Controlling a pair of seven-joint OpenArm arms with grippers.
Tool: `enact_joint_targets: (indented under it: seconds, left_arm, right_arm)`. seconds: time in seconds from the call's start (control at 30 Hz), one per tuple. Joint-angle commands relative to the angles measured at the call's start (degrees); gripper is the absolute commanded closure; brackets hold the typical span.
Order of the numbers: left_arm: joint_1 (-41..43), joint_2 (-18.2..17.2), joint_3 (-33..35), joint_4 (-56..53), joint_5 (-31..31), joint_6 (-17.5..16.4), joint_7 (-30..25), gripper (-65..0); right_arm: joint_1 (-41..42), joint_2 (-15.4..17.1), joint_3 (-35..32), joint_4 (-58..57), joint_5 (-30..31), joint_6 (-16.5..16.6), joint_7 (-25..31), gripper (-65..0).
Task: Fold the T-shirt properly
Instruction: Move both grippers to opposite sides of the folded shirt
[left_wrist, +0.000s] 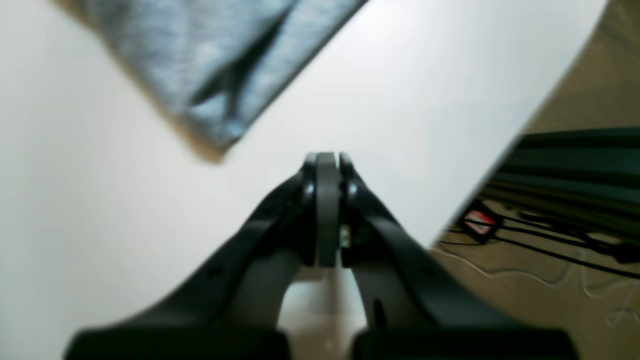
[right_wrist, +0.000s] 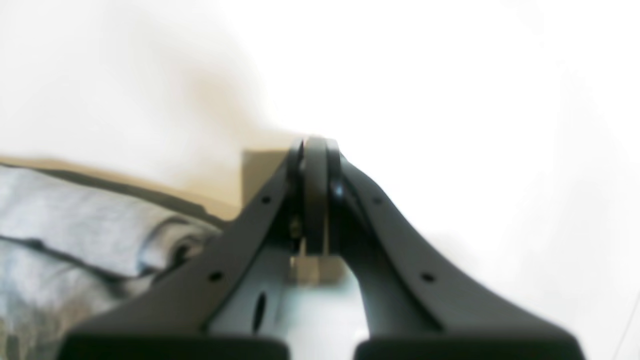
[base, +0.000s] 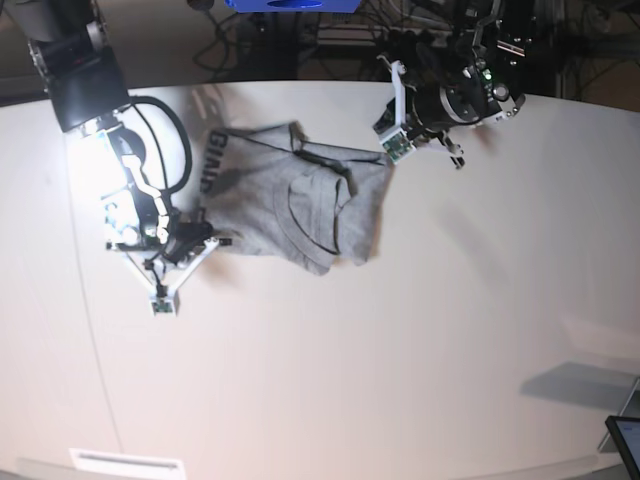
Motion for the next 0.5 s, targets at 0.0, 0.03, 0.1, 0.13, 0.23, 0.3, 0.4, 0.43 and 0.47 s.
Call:
enact_joint_targets:
  seconds: [0.0,0.03,0.1,0.13,0.23,0.3,0.4,0.43,0.47]
  left_arm:
    - [-0.3,-0.7,-0.4,0.8,-0.7,-0.3,-0.9,0.0]
    - [-0.4,-0.8,-0.6,0.8,-0.7,-0.3,-0.9,0.0]
    - [-1.5,-1.7,-0.4,0.8,-0.7,-0.3,-0.9,0.0]
    - [-1.9,-1.8,-0.4,0.6,-0.7,-0.3,-0.9,0.0]
    - [-3.8,-1.9,-0.3,-1.4,-0.7,-0.3,-0.9,0.0]
    - [-5.3,-1.9,-0.1,-4.0,-0.7,-0.3,-0.9,0.0]
    - [-7.0,-1.6,0.0,-7.1,-0.7,-0.3,-0.9,0.0]
    - [-7.3,-1.6,0.1,-7.7,-0.7,-0.3,-1.1,0.0]
    - [-7.5,-1.5,0.0,-7.9,-0.7,-0.3,-1.2,0.0]
  right_arm:
    - [0.3,0.5,0.3,0.7,-0.5,0.0,0.0,0.0]
    - [-0.1,0.5,0.3,0.9,-0.5,0.0,0.0,0.0]
    - [-0.4,0.5,0.3,0.9,-0.5,0.0,-0.1,0.0]
    - [-0.6,0.5,0.1,0.9,-0.5,0.0,-0.1,0.0]
    - [-1.2,0.5,-1.0,0.9,-0.5,0.0,-0.1,0.0]
    - [-1.3,0.5,-1.2,0.9,-0.5,0.0,-0.2,0.0]
    - [-2.2,0.5,-1.2,0.9,-0.5,0.0,-0.2,0.0]
    - [-2.4,0.5,-1.2,0.9,-0.5,0.0,-0.2,0.0]
    - [-2.5,0.5,-1.3,0.9,-0.5,0.0,-0.2,0.0]
